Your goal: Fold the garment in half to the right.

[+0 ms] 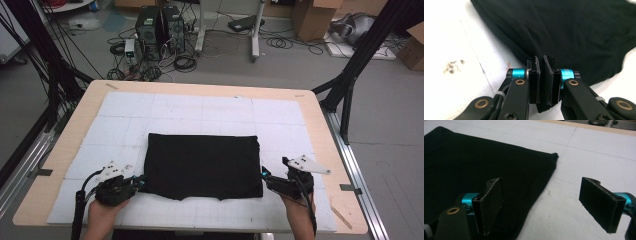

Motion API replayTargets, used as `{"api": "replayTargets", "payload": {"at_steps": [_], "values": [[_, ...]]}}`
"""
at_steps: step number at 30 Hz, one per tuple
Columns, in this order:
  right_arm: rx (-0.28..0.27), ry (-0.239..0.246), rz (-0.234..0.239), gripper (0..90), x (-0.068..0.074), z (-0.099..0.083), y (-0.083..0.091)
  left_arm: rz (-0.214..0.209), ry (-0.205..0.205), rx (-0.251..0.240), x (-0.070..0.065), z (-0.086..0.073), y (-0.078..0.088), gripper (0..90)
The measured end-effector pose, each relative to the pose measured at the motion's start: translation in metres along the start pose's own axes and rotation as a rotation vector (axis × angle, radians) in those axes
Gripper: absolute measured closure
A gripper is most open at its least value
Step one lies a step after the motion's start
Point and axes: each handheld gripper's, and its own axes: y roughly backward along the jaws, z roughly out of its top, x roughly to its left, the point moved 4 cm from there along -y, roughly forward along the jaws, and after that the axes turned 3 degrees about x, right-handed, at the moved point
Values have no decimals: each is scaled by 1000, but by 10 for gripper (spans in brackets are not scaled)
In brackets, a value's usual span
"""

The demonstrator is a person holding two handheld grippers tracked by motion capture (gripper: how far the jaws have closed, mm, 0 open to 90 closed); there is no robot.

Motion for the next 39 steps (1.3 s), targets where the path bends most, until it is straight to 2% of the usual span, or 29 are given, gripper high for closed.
{"api": "replayTargets", "payload": {"at_steps": [3, 6, 11, 13, 18, 22, 24, 32, 34, 35, 39], "values": [[-5, 10, 35, 183, 8, 6, -7, -32, 19, -41, 1, 4, 4, 832], [-12, 33, 67, 184, 18, 15, -14, -54, 26, -60, 0, 5, 5, 832], [-27, 61, 151, 184, 40, 31, -30, -80, 45, -83, 1, 7, 8, 831], [-24, 83, 182, 183, 51, 40, -40, -82, 46, -86, 1, 7, 8, 831], [-27, 140, 249, 183, 81, 68, -72, -76, 19, -78, -2, 8, 8, 831], [19, 195, 312, 211, 104, 85, -99, -78, 24, -81, -2, 8, 8, 831], [30, 221, 331, 215, 112, 93, -111, -78, 26, -81, -2, 7, 9, 830], [70, 266, 384, 240, 139, 125, -149, -81, 35, -77, -2, 6, 9, 830], [73, 286, 399, 315, 145, 131, -156, -83, 37, -75, -2, 6, 9, 830], [69, 297, 422, 361, 149, 135, -160, -83, 38, -76, -2, 6, 9, 829], [88, 298, 437, 359, 161, 145, -173, -82, 42, -74, -2, 5, 11, 829]]}}
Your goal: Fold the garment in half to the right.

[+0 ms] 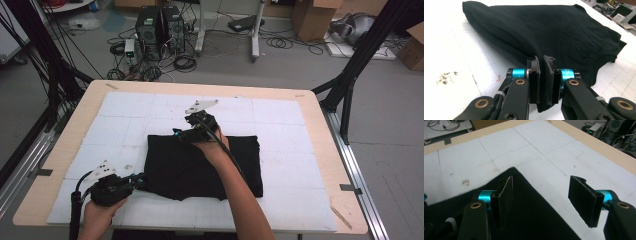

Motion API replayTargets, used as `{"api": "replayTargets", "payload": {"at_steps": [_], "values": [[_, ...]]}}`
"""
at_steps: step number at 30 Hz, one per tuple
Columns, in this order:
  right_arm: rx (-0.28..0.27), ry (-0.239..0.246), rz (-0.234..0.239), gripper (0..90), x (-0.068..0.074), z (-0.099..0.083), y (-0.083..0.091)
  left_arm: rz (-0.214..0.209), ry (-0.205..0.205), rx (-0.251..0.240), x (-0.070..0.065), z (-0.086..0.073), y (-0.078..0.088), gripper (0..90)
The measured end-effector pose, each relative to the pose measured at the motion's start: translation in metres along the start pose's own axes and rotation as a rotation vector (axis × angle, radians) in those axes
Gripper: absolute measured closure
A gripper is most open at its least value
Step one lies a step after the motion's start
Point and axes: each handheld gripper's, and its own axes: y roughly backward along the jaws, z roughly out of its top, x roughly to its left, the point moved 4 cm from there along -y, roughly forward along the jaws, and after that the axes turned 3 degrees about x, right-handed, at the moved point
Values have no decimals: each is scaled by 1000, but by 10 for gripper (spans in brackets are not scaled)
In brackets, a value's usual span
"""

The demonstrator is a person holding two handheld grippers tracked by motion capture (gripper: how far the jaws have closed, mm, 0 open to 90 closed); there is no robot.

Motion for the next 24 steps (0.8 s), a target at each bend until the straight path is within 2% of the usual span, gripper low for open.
{"api": "replayTargets", "payload": {"at_steps": [4, 8, 12, 17, 19, 24], "values": [[31, 24, 16, 359, 3, 13, -21, 1, -2, 6, 0, -1, 0, 829], [83, 78, 3, 287, 7, 19, -45, -1, -1, 11, 1, -1, 0, 828], [162, 74, 41, 287, 12, 17, -71, -2, 5, 14, 1, -1, 0, 828], [215, 90, 78, 386, 19, 15, -97, 3, 5, 15, 1, -2, -1, 826], [239, 76, 89, 417, 20, 14, -103, 4, 3, 17, 2, -2, -1, 826], [290, 98, 128, 515, 24, 12, -121, 1, 9, 22, 3, -2, -1, 826]]}}
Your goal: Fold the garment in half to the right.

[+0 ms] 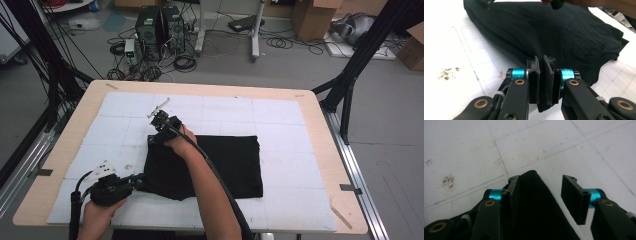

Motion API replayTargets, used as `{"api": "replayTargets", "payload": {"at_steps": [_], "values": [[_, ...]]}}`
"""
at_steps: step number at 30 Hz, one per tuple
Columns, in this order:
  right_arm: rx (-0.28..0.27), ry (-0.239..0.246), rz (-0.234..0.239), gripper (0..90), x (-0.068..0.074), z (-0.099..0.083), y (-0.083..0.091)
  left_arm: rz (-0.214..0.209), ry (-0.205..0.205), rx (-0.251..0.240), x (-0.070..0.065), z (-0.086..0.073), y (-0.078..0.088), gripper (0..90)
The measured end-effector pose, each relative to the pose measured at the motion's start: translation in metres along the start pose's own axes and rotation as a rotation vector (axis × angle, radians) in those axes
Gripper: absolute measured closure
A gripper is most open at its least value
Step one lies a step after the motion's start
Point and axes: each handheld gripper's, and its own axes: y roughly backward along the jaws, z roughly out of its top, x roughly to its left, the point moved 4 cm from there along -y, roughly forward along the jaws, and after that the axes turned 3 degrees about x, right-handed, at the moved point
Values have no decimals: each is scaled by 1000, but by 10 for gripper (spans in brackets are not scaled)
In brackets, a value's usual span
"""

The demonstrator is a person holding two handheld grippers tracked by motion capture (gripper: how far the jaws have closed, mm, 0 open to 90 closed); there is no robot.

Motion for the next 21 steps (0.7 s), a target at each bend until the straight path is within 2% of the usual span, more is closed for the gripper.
{"api": "replayTargets", "payload": {"at_steps": [6, 9, 12, 14, 18, 19, 21], "values": [[89, 19, 3, 644, 2, 2, -18, 7, 4, 5, 3, 0, -1, 826], [79, 25, 4, 721, 1, 3, -19, 5, 9, 7, 3, 0, -1, 826], [89, 24, 7, 851, 1, 3, -18, 4, 7, 16, 5, -1, -1, 827], [94, 41, 0, 867, 3, 4, -18, 3, 11, 15, 5, 0, -1, 829], [65, 57, 1, 875, 4, 7, -16, 0, 27, -5, 7, 2, 4, 831], [36, 50, 0, 876, 6, 10, -14, -2, 34, -17, 7, 3, 7, 831], [-13, 46, 3, 876, 7, 16, -7, 1, 22, -44, 8, 7, 14, 831]]}}
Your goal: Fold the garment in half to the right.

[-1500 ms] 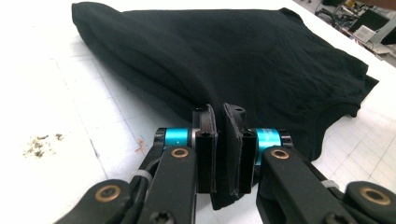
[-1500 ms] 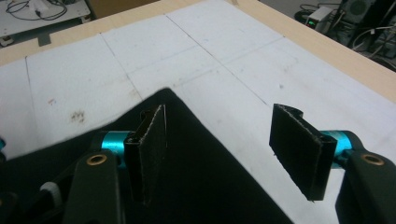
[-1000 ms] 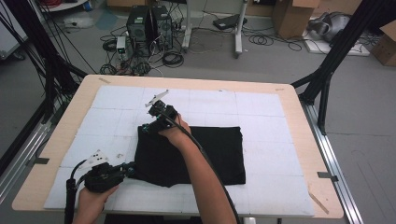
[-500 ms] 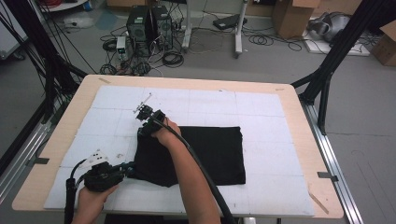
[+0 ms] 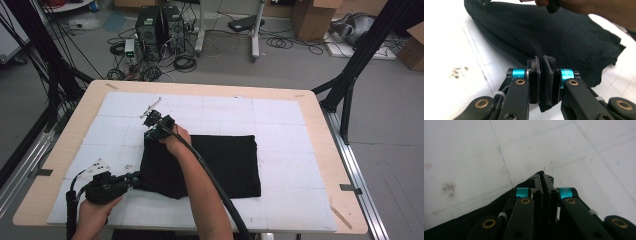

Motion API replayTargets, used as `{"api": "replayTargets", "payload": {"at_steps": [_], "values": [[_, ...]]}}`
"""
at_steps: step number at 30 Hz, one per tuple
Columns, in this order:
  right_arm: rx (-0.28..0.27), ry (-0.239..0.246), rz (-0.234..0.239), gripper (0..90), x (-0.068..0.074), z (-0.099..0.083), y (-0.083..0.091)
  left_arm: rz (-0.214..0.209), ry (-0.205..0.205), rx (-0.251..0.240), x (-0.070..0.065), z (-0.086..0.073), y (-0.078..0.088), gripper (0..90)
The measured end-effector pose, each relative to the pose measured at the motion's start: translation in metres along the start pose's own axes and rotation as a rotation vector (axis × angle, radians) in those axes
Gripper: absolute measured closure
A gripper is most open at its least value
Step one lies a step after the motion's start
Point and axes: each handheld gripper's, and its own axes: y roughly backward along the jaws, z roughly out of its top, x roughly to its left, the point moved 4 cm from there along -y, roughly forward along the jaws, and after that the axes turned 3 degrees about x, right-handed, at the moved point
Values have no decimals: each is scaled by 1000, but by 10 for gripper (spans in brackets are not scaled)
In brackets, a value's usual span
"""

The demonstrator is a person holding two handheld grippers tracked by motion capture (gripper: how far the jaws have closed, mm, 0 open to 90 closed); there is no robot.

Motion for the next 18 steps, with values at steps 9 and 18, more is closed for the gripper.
{"api": "replayTargets", "payload": {"at_steps": [9, 18], "values": [[-112, 21, -46, 876, 2, 7, 49, -56, -63, -80, -21, 24, 5, 831], [-207, -60, -83, 877, -19, -19, 98, -108, -157, -60, -55, 58, -13, 831]]}}
